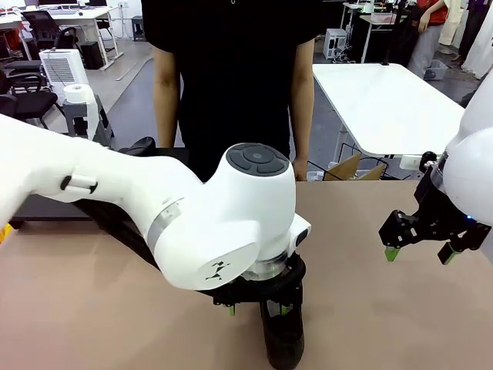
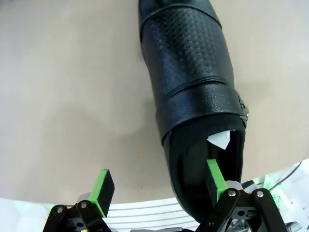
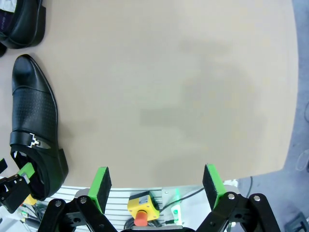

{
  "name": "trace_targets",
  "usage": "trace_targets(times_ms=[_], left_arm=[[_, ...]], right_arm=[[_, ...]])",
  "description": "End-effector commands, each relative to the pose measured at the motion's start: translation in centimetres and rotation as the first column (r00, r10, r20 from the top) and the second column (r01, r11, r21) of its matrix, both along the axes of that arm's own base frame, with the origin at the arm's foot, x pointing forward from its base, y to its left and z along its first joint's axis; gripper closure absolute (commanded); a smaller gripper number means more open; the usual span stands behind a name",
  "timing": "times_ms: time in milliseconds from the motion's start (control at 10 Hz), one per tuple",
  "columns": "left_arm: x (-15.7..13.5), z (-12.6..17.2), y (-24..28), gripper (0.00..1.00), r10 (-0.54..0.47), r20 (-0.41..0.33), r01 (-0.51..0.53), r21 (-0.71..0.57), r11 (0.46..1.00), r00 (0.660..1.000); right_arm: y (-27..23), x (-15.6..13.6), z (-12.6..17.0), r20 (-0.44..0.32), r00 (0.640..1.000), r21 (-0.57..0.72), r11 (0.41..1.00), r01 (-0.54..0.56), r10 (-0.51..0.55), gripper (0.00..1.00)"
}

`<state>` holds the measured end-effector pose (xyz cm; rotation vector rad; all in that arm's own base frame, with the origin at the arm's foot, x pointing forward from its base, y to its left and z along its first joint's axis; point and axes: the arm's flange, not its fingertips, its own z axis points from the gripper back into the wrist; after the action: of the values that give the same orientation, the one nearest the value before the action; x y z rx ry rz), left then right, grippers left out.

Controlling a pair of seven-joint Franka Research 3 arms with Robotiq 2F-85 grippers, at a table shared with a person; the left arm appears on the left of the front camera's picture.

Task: Organize the shoes by placing them on the stand.
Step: Place the Shoe from the middle of the table onto the Shoes Stand.

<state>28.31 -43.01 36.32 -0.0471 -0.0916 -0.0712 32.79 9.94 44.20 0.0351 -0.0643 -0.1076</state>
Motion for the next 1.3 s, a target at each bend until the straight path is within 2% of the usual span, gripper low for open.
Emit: trace_targets(times_ms=[0, 400, 500, 800, 1200], left_arm=[[-0.2, -1.7, -1.4, 0.20, -0.013, -0.030, 0.013, -0.004, 1.000, 0.999], [-0.1, -1.7, -0.7, 0.95, 0.019, -0.013, -0.019, 0.006, 1.000, 1.000], [-0.1, -1.6, -0.6, 1.00, 0.023, -0.005, -0.023, 0.005, 1.000, 1.000], [0.3, -1.7, -0.5, 1.00, 0.032, 0.014, -0.033, 0.024, 0.999, 0.999], [0.2, -0.2, 0.0, 1.00, -0.044, 0.012, 0.044, 0.014, 0.999, 0.999]], right_arm=[[0.1, -0.1, 0.1, -0.001, 1.000, 0.009, 1.000, 0.012, -0.012, 0.00], [0.1, -0.1, 0.1, -0.001, 1.000, 0.009, 1.000, 0.012, -0.012, 0.00], [0.1, -0.1, 0.1, -0.001, 1.000, 0.009, 1.000, 0.012, -0.012, 0.00], [0.1, -0.1, 0.1, -0.001, 1.000, 0.009, 1.000, 0.012, -0.012, 0.00], [0.1, -0.1, 0.1, -0.001, 1.000, 0.009, 1.000, 0.012, -0.012, 0.00]])
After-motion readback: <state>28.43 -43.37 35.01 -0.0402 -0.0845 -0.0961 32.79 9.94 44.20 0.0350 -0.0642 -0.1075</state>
